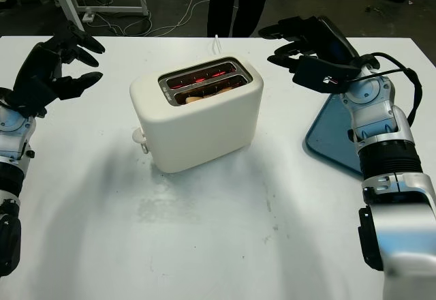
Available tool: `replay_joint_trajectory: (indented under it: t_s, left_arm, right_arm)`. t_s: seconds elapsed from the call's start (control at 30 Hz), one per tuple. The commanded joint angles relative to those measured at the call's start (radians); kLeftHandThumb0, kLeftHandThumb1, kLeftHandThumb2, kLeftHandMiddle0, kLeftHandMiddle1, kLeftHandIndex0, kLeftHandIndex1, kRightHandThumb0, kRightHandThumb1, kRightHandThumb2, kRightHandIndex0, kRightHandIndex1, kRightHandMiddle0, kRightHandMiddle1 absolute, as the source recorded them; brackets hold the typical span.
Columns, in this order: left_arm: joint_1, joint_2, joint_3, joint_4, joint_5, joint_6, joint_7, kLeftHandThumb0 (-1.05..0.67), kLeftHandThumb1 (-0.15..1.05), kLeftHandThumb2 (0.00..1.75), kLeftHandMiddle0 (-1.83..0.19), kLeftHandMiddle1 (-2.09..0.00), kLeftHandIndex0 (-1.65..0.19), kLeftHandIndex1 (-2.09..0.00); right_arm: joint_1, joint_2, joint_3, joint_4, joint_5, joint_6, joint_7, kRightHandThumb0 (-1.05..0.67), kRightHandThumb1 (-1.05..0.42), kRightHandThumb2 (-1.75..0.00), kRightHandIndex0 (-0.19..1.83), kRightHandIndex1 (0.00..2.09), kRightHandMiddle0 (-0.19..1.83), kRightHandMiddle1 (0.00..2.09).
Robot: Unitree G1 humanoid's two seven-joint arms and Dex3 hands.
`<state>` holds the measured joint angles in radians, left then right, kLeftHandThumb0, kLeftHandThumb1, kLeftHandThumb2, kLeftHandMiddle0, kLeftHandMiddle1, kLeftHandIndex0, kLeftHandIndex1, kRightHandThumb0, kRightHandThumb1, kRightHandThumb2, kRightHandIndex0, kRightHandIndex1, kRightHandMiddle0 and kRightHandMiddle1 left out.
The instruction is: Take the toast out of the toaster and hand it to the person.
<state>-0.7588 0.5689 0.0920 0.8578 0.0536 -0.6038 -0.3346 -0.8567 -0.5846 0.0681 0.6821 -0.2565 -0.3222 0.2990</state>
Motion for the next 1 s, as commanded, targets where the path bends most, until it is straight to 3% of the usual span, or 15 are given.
replay_joint_trajectory:
  t_s: [0.0, 0.97]
  left_arm:
    - [-0.017, 0.003, 0.001, 0.005, -0.005, -0.013, -0.004, -1.05, 0.92, 0.26, -0.05, -1.63, -0.10, -1.49]
    - [-0.015, 0.003, 0.002, 0.000, -0.001, -0.012, -0.003, -1.05, 0.92, 0.27, -0.05, -1.64, -0.09, -1.49]
  right_arm:
    - [-0.013, -0.002, -0.004, 0.000, 0.009, -0.009, 0.006, -0.40, -0.92, -0.24, 0.94, 0.01, 0.76, 0.00]
    - [-0.010, -0.004, -0.002, -0.001, 0.004, -0.015, 0.001, -0.41, -0.92, -0.24, 0.93, 0.00, 0.77, 0.00]
